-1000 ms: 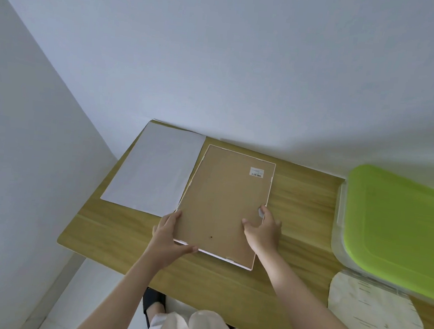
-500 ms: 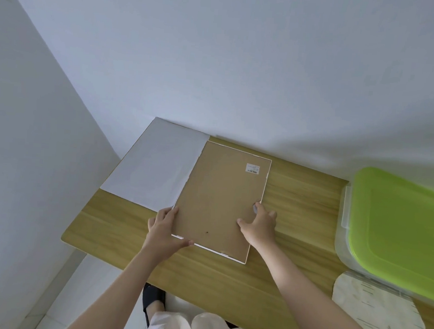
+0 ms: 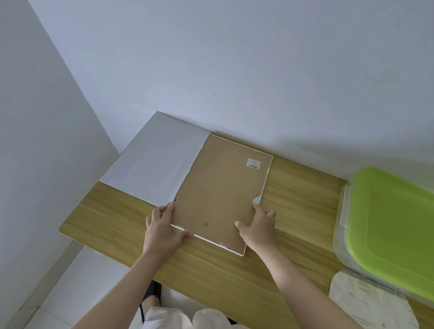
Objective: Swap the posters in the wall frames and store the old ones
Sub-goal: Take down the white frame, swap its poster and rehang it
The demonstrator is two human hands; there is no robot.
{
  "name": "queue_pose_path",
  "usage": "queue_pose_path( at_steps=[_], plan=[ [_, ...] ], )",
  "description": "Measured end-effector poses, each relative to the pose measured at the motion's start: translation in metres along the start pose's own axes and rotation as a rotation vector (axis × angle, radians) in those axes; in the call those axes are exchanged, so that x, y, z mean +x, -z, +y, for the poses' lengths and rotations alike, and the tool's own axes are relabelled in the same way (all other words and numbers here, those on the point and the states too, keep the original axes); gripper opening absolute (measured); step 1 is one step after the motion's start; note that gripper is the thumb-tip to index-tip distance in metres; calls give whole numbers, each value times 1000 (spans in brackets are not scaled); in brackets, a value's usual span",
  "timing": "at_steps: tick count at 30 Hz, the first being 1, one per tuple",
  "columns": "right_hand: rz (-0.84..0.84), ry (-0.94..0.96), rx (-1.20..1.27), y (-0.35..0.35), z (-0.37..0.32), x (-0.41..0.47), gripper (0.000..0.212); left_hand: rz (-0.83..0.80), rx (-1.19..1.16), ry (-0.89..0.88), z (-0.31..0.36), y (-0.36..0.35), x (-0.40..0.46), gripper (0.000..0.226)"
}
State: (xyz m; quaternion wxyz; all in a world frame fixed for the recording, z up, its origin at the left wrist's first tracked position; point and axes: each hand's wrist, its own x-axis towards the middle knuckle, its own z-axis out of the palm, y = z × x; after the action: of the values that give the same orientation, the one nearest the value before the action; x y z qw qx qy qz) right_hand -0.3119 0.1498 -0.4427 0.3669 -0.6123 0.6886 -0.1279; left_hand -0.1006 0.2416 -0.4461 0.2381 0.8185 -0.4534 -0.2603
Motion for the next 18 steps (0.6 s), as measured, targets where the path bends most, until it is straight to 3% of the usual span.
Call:
queue_pose_path(
  at_steps=[6, 18],
  plan=[
    [-38, -31, -23, 4, -6, 4, 74, 29, -25, 22, -1, -2, -4, 89],
    [-62, -60, 167, 20, -4, 17, 66, 25, -53, 53, 0, 0, -2, 86]
  ],
)
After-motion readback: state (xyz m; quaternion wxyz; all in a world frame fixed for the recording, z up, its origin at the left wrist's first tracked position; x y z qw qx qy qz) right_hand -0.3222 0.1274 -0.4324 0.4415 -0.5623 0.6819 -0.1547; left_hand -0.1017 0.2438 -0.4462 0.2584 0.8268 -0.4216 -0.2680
